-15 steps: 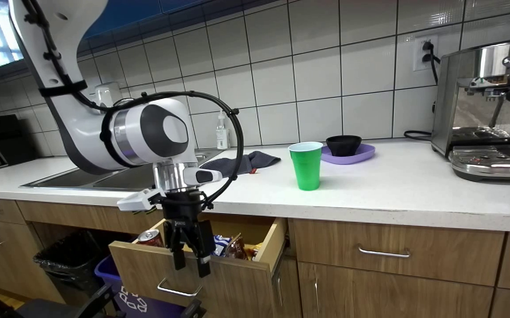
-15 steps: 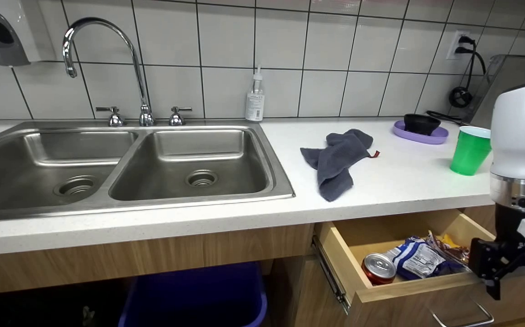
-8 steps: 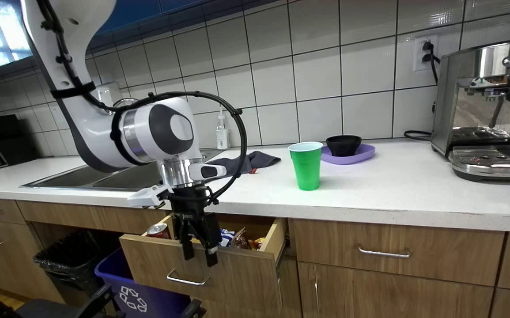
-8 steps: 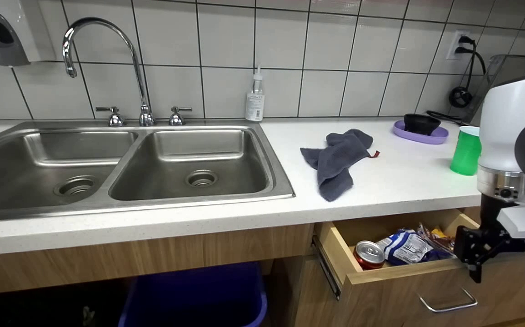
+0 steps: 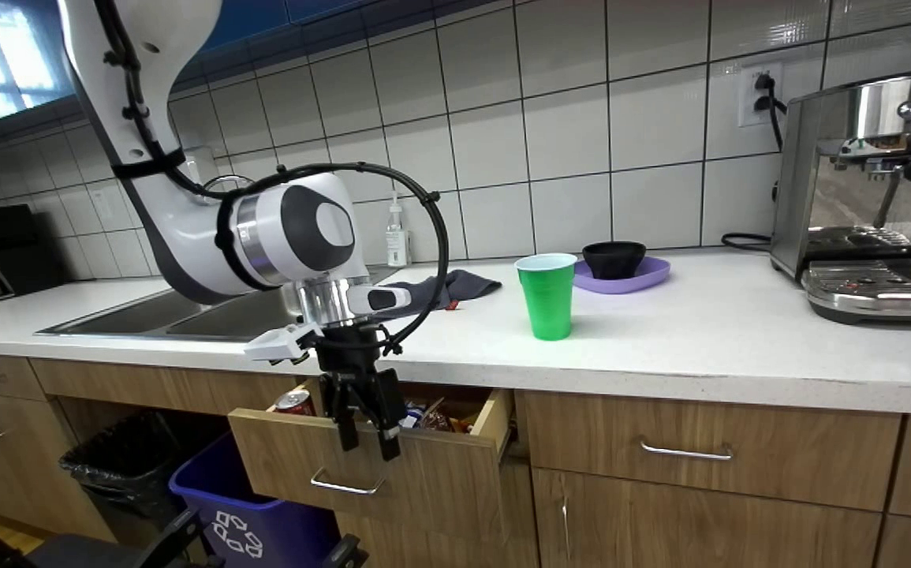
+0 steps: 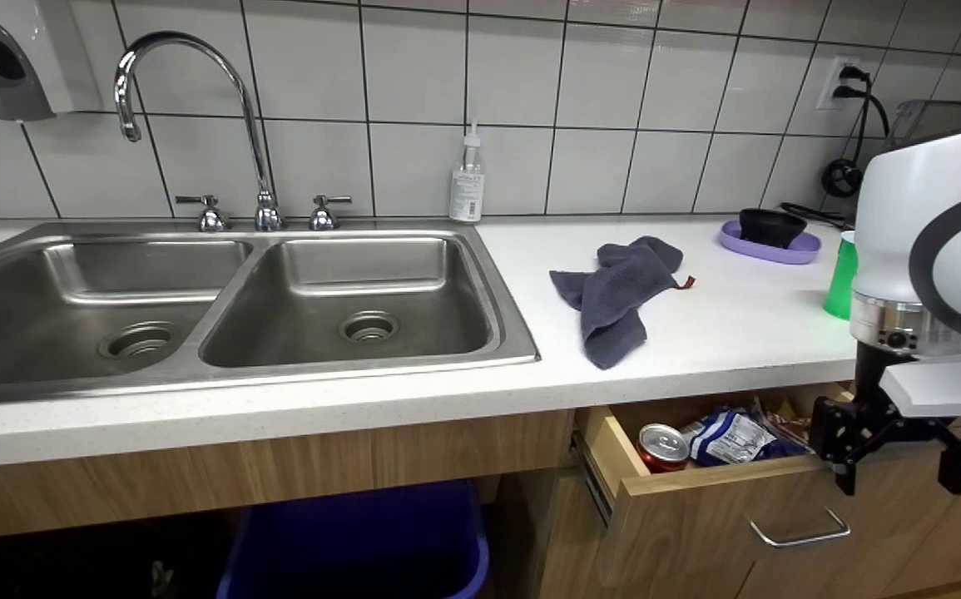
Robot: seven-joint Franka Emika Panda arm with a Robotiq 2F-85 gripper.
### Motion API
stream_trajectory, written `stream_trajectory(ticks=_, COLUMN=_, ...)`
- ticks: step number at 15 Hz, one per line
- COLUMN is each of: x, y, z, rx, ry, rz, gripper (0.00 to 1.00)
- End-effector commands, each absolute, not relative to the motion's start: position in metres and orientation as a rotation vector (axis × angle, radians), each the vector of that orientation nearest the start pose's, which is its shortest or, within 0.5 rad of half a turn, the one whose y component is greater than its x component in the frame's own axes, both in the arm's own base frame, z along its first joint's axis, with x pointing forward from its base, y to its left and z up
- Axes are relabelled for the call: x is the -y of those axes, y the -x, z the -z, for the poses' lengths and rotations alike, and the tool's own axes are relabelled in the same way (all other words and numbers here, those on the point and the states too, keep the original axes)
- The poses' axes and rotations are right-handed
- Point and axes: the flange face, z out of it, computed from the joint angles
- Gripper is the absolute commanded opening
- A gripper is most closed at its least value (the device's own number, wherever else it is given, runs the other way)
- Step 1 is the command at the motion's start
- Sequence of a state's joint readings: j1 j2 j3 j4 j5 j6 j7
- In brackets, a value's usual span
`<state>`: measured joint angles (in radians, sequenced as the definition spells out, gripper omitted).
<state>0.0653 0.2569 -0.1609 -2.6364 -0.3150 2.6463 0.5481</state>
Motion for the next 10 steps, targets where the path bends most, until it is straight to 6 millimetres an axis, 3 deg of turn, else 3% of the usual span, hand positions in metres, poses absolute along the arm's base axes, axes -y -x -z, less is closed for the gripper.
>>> stream_trajectory(ticks=1, x=0.037, y=-0.411, z=-0.140, rx=-0.602, ry=3.288, rz=-0.295, gripper=1.00)
stream_trajectory(ticks=10, x=0.042, y=-0.432, z=-0.142, rx=-0.595, ry=3.296, rz=-0.270, gripper=1.00)
